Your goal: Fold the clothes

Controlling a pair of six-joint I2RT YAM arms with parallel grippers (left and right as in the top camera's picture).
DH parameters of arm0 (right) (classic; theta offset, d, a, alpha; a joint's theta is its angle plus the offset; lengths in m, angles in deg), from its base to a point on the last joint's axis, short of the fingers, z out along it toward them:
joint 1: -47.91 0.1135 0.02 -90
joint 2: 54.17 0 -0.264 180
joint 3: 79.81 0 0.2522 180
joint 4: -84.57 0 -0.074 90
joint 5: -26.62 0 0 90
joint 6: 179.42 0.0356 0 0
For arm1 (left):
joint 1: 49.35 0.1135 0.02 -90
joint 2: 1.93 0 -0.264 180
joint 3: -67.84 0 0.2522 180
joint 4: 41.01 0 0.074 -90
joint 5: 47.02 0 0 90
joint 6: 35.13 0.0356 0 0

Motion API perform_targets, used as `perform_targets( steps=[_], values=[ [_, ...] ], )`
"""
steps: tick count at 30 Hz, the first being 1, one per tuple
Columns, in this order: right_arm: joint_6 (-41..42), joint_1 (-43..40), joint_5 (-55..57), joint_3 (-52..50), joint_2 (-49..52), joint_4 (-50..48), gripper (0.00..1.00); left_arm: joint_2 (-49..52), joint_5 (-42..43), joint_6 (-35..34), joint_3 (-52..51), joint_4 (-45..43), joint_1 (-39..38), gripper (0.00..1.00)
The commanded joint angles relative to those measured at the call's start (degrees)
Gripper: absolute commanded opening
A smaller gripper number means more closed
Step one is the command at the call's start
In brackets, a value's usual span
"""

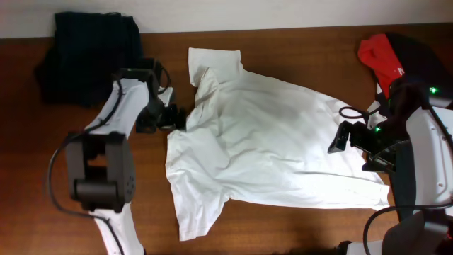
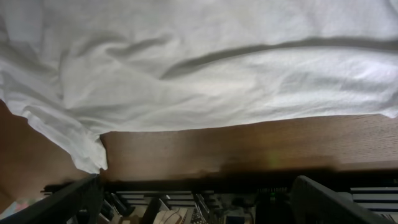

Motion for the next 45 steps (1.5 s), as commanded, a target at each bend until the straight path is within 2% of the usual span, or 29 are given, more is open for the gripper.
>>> perform_targets(
  steps=[1, 3, 5, 6, 8, 10, 11, 12, 16, 19, 23, 24, 26, 28, 29, 31, 32, 33, 35, 36, 38, 40, 45],
  values=[
    [0.0, 0.5, -0.7, -0.2, -1.1, -0.1, 0.99, 5.2, 8.8, 7.0, 0.1, -0.1, -0.1, 0.99],
    [0.0, 0.5, -0.7, -0.2, -1.1, 0.0, 0.99, 6.3, 10.0, 7.0, 0.1, -0.5, -0.1, 0.98],
    [0.0, 0.5, -0.7, -0.2, -1.1, 0.0, 0.99, 6.3, 10.0, 7.2, 0.1, -0.9, -0.1, 0.89],
    [0.0, 0.5, -0.7, -0.2, -1.1, -0.1, 0.99, 6.3, 10.0, 7.2, 0.1, -0.9, -0.1, 0.70],
    [0.0, 0.5, -0.7, -0.2, -1.1, -0.2, 0.99, 6.3, 9.9, 7.2, 0.1, -0.9, -0.1, 0.48],
    [0.0, 0.5, -0.7, -0.2, -1.0, -0.2, 0.99, 6.3, 9.9, 7.2, 0.1, -1.0, -0.1, 0.15],
    [0.0, 0.5, -0.7, -0.2, -1.0, -0.2, 0.99, 6.3, 9.4, 7.1, 0.1, -1.2, -0.1, 0.03],
    [0.0, 0.5, -0.7, -0.2, -1.0, -0.2, 0.99, 6.3, 6.5, 5.2, 0.5, -1.0, 0.0, 0.01],
    [0.1, 0.5, -0.8, -0.2, -1.0, -0.1, 0.99, 6.3, -12.0, -8.0, 6.1, 6.2, 2.2, 0.01],
    [0.2, 0.5, -1.2, -0.2, -1.0, -0.2, 0.99, 6.3, -22.0, -13.4, 12.2, 15.8, 6.2, 0.01],
    [0.2, 0.5, -1.4, -0.2, -1.0, -0.2, 0.99, 6.3, -24.5, -15.0, 14.6, 22.9, 10.6, 0.02],
    [0.2, 0.5, -1.6, -0.2, -1.0, -0.2, 0.99, 6.3, -24.5, -15.0, 14.5, 23.9, 11.1, 0.10],
    [0.2, 0.5, -1.6, -0.2, -1.0, -0.7, 0.99, 6.3, -24.9, -15.1, 14.5, 28.0, 12.6, 0.18],
    [0.2, 0.5, -2.3, -0.2, -1.0, -1.9, 0.99, 6.3, -28.2, -20.5, 14.5, 30.8, 13.2, 0.24],
    [0.2, 0.5, -2.9, -0.2, -1.0, -3.0, 0.99, 6.2, -27.8, -20.6, 14.5, 30.8, 13.5, 0.32],
    [1.1, 0.9, -3.4, -0.2, -0.7, -6.9, 1.00, 6.2, -27.8, -20.5, 14.5, 30.3, 13.4, 0.75],
    [3.0, 1.5, -4.4, -0.2, -0.7, -8.1, 0.96, 6.2, -27.8, -20.5, 14.5, 30.1, 13.4, 0.86],
    [3.3, 2.6, -6.0, -0.1, -0.7, -9.4, 0.95, 6.2, -27.8, -20.5, 14.5, 29.7, 13.4, 0.92],
    [4.0, 6.9, -5.9, 0.1, -0.6, -13.8, 0.96, 6.2, -27.8, -20.6, 14.5, 29.0, 13.5, 0.97],
    [6.2, 10.1, 0.5, 0.1, -0.3, -17.9, 1.00, 6.2, -27.8, -20.6, 14.5, 28.2, 13.5, 0.98],
    [9.4, 12.4, 10.0, 0.2, 1.4, -22.7, 0.99, 6.2, -27.8, -20.6, 14.5, 27.0, 13.5, 0.99],
    [9.3, 11.2, 13.9, 0.2, 5.3, -27.3, 0.99, 6.2, -27.8, -20.6, 14.5, 26.7, 13.5, 0.99],
    [3.2, 5.3, 12.4, 0.2, 16.0, -32.6, 0.99, 6.2, -27.8, -20.5, 14.5, 27.1, 13.5, 0.99]
  ],
)
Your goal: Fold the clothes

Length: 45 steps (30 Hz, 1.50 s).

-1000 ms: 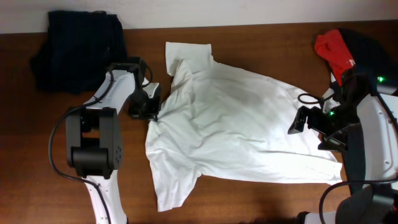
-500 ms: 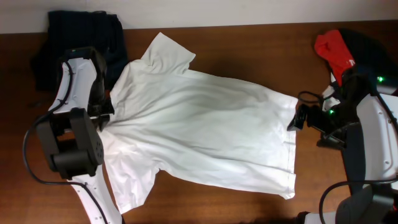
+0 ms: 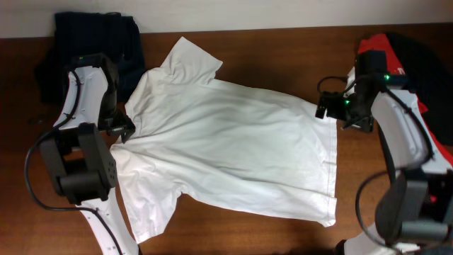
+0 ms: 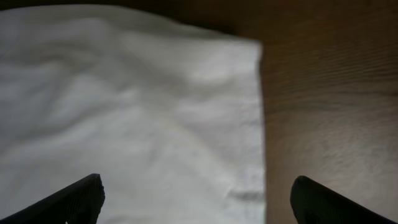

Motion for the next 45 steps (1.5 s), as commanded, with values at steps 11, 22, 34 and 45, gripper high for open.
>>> perform_targets(
  steps=[11, 22, 34, 45],
  values=[
    [-5.8, -5.1, -9.3, 0.1, 12.5, -15.6, 0.90, 0.4, 2.9, -0.8, 0.7, -1.0, 0.2, 0.99],
    [-2.3, -5.0, -9.8, 0.1, 17.3, -19.1, 0.58, 0.4, 2.8, -0.7, 0.7, -0.8, 0.2, 0.99],
    [-2.4, -5.1, 9.0, 17.2, 17.3, -7.4, 0.04, 0.4, 2.8, -0.8, 0.7, -1.0, 0.2, 0.99],
    [-0.8, -6.4, 25.4, 23.2, 17.4, 0.0, 0.09, 0.4, 8.0, -0.6, 0.7, -0.5, 0.2, 0.99]
  ],
)
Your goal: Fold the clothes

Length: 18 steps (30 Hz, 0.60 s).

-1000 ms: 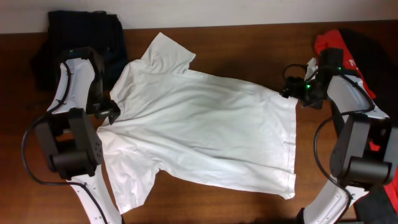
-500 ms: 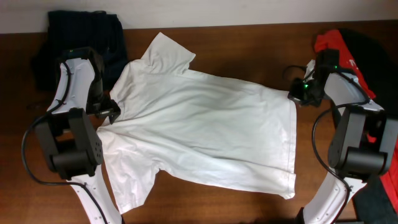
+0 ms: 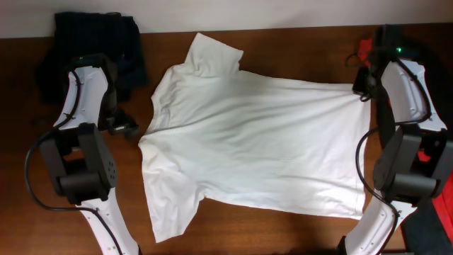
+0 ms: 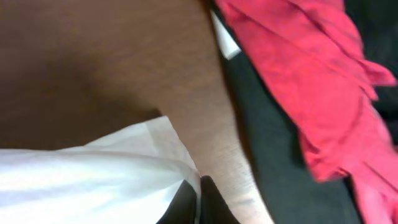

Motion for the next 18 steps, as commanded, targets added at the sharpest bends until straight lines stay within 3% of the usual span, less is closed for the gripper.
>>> perform_targets(
  steps=[1, 2, 4, 5, 9, 12, 18],
  values=[
    [1.7, -1.3, 4.7, 2.9, 0.1, 2.9, 0.61, 0.4, 5.3, -0.1, 0.7, 0.1, 0.1, 0.99],
    [2.4, -1.4, 4.3, 3.6, 0.1, 5.1, 0.99, 0.4, 6.0, 1.1, 0.7, -0.4, -0.2, 0.99],
    [3.5, -1.4, 1.0, 5.4, 0.1, 10.2, 0.99, 0.4, 9.0, 6.6, 0.7, -1.5, -1.1, 0.99],
    [3.5, -1.3, -6.3, 6.3, 0.1, 13.3, 0.99, 0.4, 12.5, 11.2, 0.7, -2.6, -2.5, 0.99],
    [3.4, -1.2, -28.0, 6.2, 0.1, 18.6, 0.99, 0.4, 17.2, 13.0, 0.7, -4.3, -6.0, 0.99],
    [3.4, -0.5, -31.4, 6.2, 0.1, 20.8, 0.99, 0.5, 26.3, 13.1, -0.7, -6.8, -6.4, 0.99],
    [3.2, 4.0, -31.3, 6.1, 0.1, 21.8, 0.99, 0.5, 26.8, 13.1, -7.8, -10.9, -6.4, 0.98]
  ],
)
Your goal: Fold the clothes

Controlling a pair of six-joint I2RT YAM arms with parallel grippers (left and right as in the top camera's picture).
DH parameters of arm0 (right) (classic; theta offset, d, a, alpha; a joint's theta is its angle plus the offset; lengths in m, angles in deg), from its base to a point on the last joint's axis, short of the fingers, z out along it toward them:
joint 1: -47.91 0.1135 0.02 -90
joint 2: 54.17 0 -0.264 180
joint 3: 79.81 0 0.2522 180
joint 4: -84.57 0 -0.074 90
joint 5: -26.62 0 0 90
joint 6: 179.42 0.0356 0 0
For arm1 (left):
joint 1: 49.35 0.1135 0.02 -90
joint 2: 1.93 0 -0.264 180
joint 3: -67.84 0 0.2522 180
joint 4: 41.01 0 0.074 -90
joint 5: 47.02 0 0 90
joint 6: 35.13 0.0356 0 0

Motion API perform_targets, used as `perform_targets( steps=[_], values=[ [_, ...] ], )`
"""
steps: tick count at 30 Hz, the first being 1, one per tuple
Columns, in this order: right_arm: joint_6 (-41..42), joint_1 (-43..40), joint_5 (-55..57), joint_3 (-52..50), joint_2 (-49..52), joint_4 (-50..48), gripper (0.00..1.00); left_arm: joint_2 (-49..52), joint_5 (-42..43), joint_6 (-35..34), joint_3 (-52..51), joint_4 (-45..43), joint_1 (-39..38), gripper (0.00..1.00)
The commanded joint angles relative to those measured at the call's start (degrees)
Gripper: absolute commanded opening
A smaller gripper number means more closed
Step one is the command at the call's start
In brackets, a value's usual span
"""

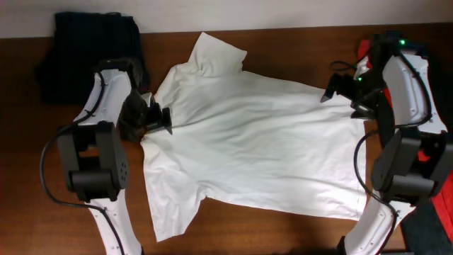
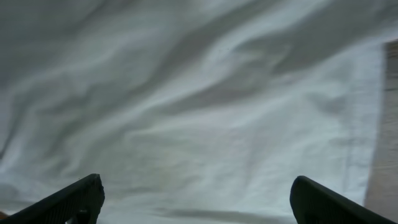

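A white T-shirt (image 1: 255, 145) lies spread flat across the table, one sleeve at the top (image 1: 218, 53), the other at the bottom left (image 1: 170, 209), the hem on the right. My left gripper (image 1: 161, 119) is at the shirt's left edge near the neck; its jaws cannot be made out. My right gripper (image 1: 331, 91) hovers over the shirt's top right part. In the right wrist view it (image 2: 199, 205) is open, its fingertips (image 2: 84, 196) wide apart over white cloth (image 2: 205, 112), holding nothing.
A dark navy pile of clothes (image 1: 88, 53) lies at the table's back left. Red cloth (image 1: 363, 48) and black cloth lie at the right edge behind my right arm. The wall runs along the back.
My right gripper was shut on the shirt's top right corner beside the red cloth; now it is open, further left over the shirt. My left gripper has moved right onto the shirt's left edge.
At first the shirt lay rumpled, my left gripper at its left side and my right gripper open off its right edge. Then it lay flatter and further left, the right gripper open at its top right corner. Then that corner was gripped, further right. Now it is released.
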Motion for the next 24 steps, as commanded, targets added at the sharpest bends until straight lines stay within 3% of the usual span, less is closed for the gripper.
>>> perform_targets(
  steps=[1, 5, 7, 9, 11, 12, 16, 18, 19, 20, 24],
  values=[
    [0.3, 3.6, -1.5, 0.9, 0.1, -0.2, 0.99, 0.5, 2.0, 1.0, -4.9, -1.6, 0.3, 0.96],
    [0.3, 7.7, 0.0, 0.9, 0.1, -0.6, 0.99, 0.5, 1.3, 1.0, -6.8, -3.2, 0.3, 0.65],
    [0.3, 9.5, 1.0, 0.9, 0.1, -0.6, 0.99, 0.5, -1.2, 1.0, -6.8, -3.2, 0.3, 0.55],
    [0.3, 10.3, 1.0, 0.9, 0.1, -0.6, 0.99, 0.5, -1.6, 1.0, -6.8, -3.2, 0.3, 0.37],
    [0.3, 11.4, 1.0, 0.9, 0.1, -0.6, 0.99, 0.5, -1.6, 0.8, -6.8, -2.8, 0.3, 0.04],
    [0.3, 11.6, 1.0, 0.9, 0.1, -0.5, 0.99, 0.5, -1.7, 0.4, -6.8, -2.1, 0.3, 0.00],
    [0.3, 11.8, 1.0, 0.9, 0.1, 1.4, 0.99, 0.5, -18.8, -15.4, -6.8, 10.7, 0.4, 0.00],
    [0.3, 11.8, 0.9, 0.9, 0.1, 2.3, 0.99, 0.5, -22.1, -16.9, -6.8, 14.1, 0.9, 0.04],
    [0.3, 11.8, 0.7, 0.9, 0.1, 3.2, 0.99, 0.5, -22.5, -16.9, -6.8, 15.1, 1.6, 0.46],
    [0.3, 11.8, 0.5, 0.9, 0.1, 3.8, 0.99, 0.5, -22.8, -16.9, -6.8, 15.1, 2.1, 0.79],
    [0.5, 12.5, 0.6, 0.9, -0.4, 7.0, 0.99, 0.5, -23.5, -16.9, -6.3, 15.4, 3.6, 0.83]
  ],
)
